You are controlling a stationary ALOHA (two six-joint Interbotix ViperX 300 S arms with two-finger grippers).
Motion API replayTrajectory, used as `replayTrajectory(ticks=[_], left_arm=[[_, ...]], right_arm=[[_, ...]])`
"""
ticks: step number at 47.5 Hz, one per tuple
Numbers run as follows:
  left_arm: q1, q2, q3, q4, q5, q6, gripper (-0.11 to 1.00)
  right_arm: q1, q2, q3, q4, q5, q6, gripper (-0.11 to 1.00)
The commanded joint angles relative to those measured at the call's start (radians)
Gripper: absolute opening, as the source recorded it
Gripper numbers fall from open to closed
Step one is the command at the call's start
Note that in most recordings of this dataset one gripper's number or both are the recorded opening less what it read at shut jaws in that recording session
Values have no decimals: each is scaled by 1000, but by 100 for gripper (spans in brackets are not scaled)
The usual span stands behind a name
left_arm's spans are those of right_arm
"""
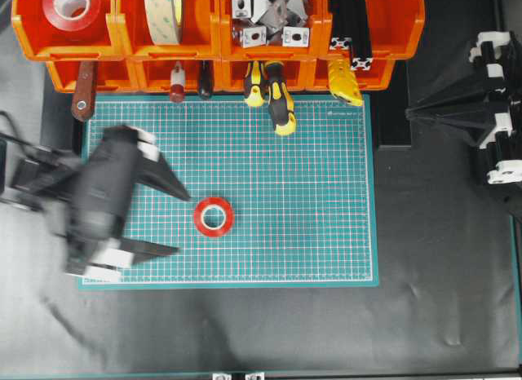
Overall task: Pick vinyl tape from container rack with left arm.
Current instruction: 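Lower the red tape onto the mat and open the left gripper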
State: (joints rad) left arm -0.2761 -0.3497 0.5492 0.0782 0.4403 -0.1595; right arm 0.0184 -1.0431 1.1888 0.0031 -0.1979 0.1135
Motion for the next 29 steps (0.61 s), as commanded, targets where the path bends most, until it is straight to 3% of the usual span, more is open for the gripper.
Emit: replayTrajectory(ticks=[1,13,29], left_arm=[[-6,-121,37,2,-21,3,77],[-25,-396,172,2,-115,-9,77],[8,-675,267,2,-118,5,77]], right_arm=[[-2,5,-34,2,-5,-2,0],[-2,5,-34,3,-5,0,0],[-8,2,-34,2,-14,0,0]])
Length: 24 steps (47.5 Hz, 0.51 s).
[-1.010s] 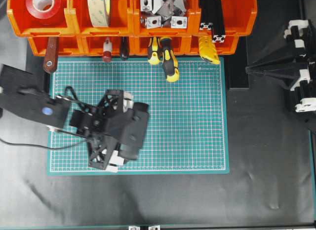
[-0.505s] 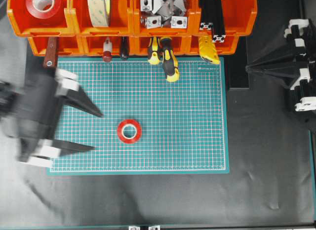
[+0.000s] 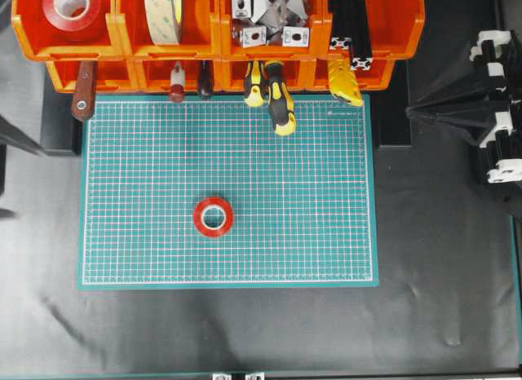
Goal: Pick vinyl tape from container rack with left arm.
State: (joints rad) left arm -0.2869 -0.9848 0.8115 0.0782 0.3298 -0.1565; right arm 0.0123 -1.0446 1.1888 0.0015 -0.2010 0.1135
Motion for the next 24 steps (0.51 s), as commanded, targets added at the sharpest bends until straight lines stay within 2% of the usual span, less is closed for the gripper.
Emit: replayTrajectory(ticks=[1,14,24], left_arm=[[25,-48,9,2,-8,2,77],[101,-146,95,2,-8,0,77],[123,-193,120,2,-8,-3,77]], right_arm=[[-2,3,-34,3,-11,0,0],[2,2,-34,3,-35,-8,0],[8,2,-34,2,-37,-8,0]])
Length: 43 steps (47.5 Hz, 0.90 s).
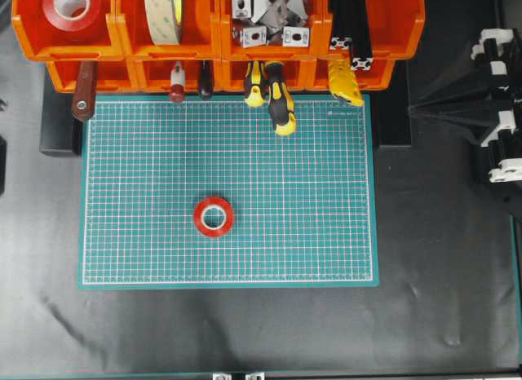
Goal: Pick vinyl tape from container rack with left arm.
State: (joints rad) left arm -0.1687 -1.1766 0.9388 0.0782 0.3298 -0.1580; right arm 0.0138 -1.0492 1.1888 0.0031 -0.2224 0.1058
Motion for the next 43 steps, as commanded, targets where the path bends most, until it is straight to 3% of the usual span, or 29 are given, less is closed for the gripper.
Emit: replayTrajectory(ticks=[1,18,43], left_arm=[[5,-3,-8,2,-8,-2,77],[14,12,15,2,-12,-2,77],[41,2,23,2,28,-2,77]], right_arm=[[6,6,-35,0,-17,0,0],[6,6,-35,-2,-120,-5,0],[12,11,-32,-3,-126,-6,0]])
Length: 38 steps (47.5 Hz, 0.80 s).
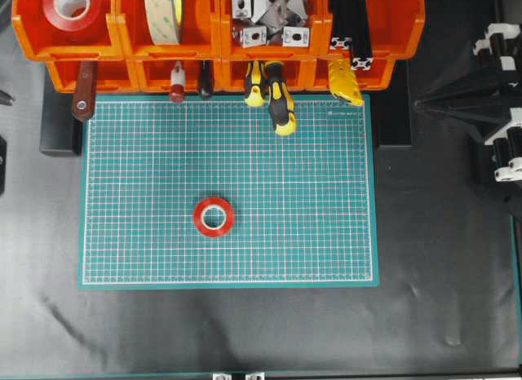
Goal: Pick vinyl tape from container rack with left arm.
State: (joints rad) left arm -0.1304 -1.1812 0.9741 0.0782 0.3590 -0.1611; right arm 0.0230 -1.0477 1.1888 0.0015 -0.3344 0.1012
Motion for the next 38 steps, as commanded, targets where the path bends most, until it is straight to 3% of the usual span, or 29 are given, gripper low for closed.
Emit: replayTrajectory(ticks=[1,38], left_arm=[[5,6,-12,2,-2,2,77],[9,-35,-12,2,-5,-25,77]], right_arm=[[3,11,-31,-3,-14,-2,0],[18,-5,-20,-6,-5,-2,0]])
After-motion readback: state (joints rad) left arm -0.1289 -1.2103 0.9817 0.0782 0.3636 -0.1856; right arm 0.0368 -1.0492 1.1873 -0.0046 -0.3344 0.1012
